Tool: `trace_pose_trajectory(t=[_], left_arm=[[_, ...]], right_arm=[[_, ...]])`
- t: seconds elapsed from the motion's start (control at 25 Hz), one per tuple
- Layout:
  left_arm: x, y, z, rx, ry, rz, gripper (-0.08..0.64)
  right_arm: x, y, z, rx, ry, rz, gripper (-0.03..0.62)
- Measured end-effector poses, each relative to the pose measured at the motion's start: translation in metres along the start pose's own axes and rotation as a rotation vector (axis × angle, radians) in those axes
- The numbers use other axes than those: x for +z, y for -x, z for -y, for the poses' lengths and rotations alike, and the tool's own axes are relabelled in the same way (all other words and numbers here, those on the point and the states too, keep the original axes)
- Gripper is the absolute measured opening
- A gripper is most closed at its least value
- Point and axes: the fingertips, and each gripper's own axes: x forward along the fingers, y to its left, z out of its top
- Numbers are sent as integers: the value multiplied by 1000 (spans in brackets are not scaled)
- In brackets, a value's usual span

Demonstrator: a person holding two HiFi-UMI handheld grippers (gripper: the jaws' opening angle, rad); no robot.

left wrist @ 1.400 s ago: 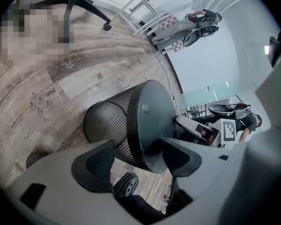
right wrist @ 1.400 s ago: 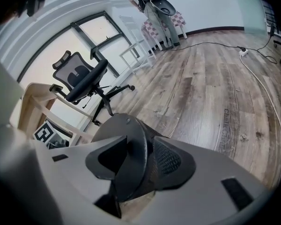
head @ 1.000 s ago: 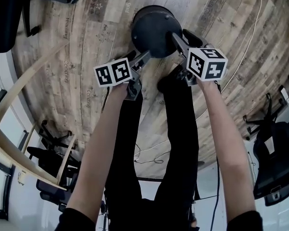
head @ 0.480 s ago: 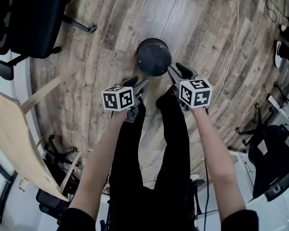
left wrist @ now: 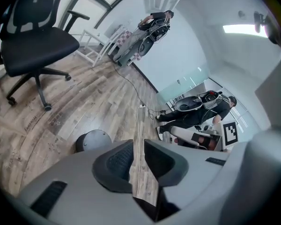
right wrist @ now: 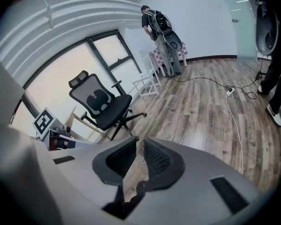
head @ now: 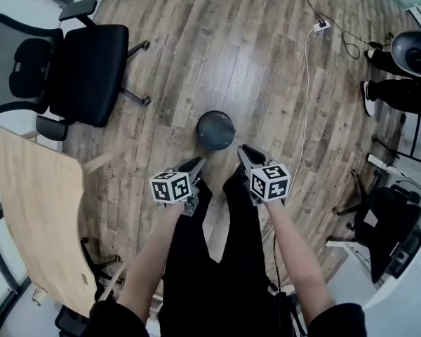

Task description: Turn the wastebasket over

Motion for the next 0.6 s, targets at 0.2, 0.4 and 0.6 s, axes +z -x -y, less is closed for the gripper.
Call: trace_pose_trajectory(t=[0.2, 0.4, 0.6], left_arm=[[19, 51, 43, -45, -86, 32, 35], [45, 90, 82, -120, -199, 77, 18], [78, 133, 129, -197, -316, 182, 17]], right_arm=[[18, 47, -52, 29, -16, 73, 54], [47, 86, -87, 5, 44, 135, 43], [83, 133, -105, -41, 66, 242, 37]])
